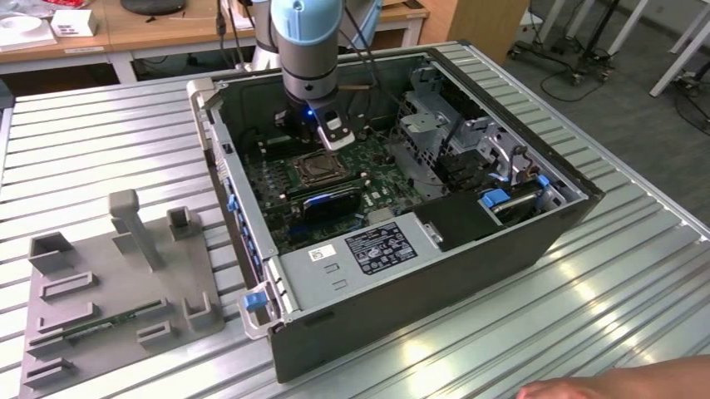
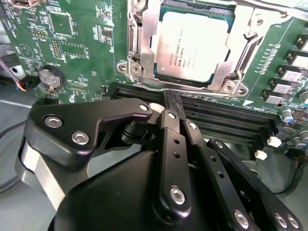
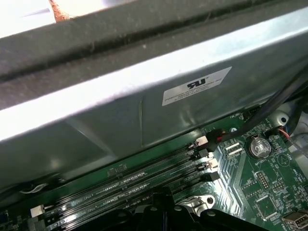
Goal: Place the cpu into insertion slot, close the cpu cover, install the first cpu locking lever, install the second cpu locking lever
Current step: 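Install the first cpu locking lever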
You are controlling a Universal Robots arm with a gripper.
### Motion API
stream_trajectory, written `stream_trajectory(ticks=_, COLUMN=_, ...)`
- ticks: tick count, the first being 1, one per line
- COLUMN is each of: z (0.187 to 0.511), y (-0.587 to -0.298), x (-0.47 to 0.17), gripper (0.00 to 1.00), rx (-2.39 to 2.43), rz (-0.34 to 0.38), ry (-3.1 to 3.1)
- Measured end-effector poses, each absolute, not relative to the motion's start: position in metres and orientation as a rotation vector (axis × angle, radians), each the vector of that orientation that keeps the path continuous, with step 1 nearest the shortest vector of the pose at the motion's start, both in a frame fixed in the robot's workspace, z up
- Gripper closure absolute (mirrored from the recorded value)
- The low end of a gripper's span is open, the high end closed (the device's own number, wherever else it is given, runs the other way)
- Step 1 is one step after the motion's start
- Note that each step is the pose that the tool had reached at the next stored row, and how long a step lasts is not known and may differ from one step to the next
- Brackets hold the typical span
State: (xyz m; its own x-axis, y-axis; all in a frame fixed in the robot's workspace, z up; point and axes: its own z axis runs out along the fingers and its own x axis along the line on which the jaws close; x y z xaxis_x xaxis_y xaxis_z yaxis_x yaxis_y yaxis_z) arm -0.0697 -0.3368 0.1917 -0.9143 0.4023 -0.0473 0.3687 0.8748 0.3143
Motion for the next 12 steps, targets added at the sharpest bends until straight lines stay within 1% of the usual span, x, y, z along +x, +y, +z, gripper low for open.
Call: stream_trajectory(ticks=12, z=0.1873, y=-0.3369, x=-0.0698, gripper=0.89, rx=0.603, rz=0.459, ry=2.929)
